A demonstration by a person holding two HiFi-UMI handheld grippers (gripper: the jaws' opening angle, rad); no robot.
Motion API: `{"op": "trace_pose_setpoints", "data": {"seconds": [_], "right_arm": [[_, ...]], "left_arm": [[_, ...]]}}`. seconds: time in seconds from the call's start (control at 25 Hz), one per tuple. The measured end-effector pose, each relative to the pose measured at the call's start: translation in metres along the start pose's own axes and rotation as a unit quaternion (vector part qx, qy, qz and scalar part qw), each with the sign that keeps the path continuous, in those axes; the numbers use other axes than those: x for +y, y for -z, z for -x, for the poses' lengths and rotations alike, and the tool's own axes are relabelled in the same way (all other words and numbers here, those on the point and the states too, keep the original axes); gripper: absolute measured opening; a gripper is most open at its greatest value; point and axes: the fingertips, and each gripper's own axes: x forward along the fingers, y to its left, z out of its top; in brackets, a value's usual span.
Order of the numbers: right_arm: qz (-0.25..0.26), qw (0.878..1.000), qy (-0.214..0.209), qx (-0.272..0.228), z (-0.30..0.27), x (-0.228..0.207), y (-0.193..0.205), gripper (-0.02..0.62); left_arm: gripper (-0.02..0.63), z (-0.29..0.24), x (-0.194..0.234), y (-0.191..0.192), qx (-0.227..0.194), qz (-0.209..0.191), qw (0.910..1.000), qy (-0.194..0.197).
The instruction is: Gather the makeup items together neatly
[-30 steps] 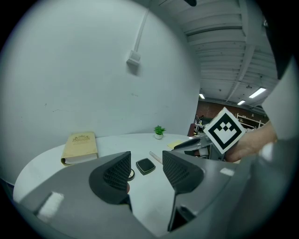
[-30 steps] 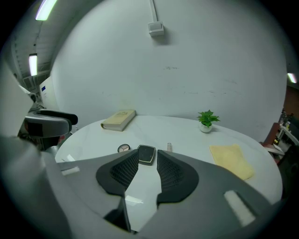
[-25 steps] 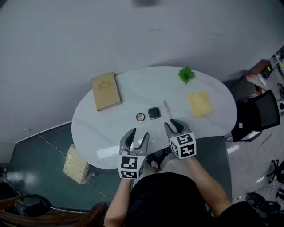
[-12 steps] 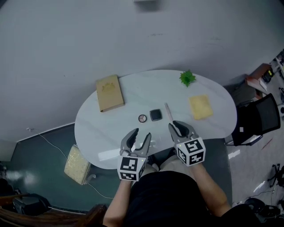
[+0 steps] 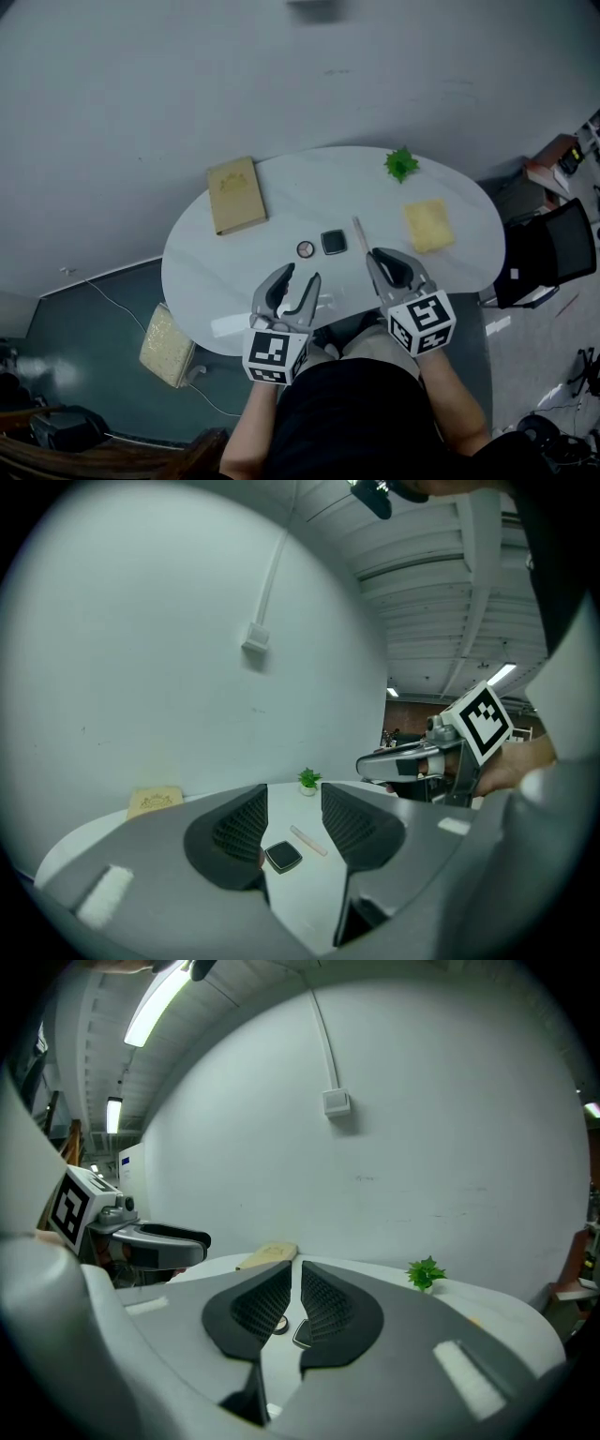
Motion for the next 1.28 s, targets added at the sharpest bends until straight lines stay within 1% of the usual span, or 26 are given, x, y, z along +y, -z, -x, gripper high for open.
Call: {"op": "trace_pose_setpoints", "data": {"seconds": [0.08,0.16,0.24,0.32,0.4,0.48,0.56,0.6,0.68,1.28], "right_arm": [[0.001,1.000,-0.004,-0.004,0.001,0.001,-0.004,0.036],[0.000,1.000,-0.007,-0.009,0.003,0.002,-0.009,0.032],[0.000,1.000,-0.009,-0.013,0.004,0.002,-0.012,0.029],[0.001,1.000,-0.010,-0.016,0.006,0.002,-0.015,0.025],[0.000,1.000,-0.009,-0.018,0.008,0.001,-0.016,0.020],[-0.003,1.000,-0.008,-0.018,0.010,0.001,-0.015,0.015],[-0.006,1.000,-0.008,-0.019,0.012,0.000,-0.015,0.012],[-0.007,1.000,-0.008,-0.019,0.013,0.000,-0.016,0.012],[-0.005,1.000,-0.008,-0.021,0.014,-0.001,-0.017,0.011],[-0.010,1.000,-0.004,-0.020,0.016,-0.006,-0.016,0.009]], "left_arm": [[0.171,0.001,0.002,-0.005,-0.006,0.000,1.0000,-0.002],[0.144,0.002,0.003,-0.010,-0.011,0.003,0.9999,-0.004],[0.142,0.003,0.004,-0.013,-0.014,0.003,0.9999,-0.003],[0.123,0.003,0.005,-0.016,-0.016,0.003,0.9999,-0.004],[0.102,0.004,0.007,-0.017,-0.018,0.004,0.9998,-0.006],[0.047,0.005,0.008,-0.018,-0.019,0.006,0.9998,-0.008],[0.030,0.005,0.010,-0.019,-0.019,0.008,0.9997,-0.008],[0.011,0.005,0.011,-0.019,-0.020,0.008,0.9997,-0.009],[0.000,0.004,0.012,-0.020,-0.021,0.010,0.9997,-0.010],[0.000,0.002,0.012,-0.019,-0.015,0.013,0.9998,-0.007]]}}
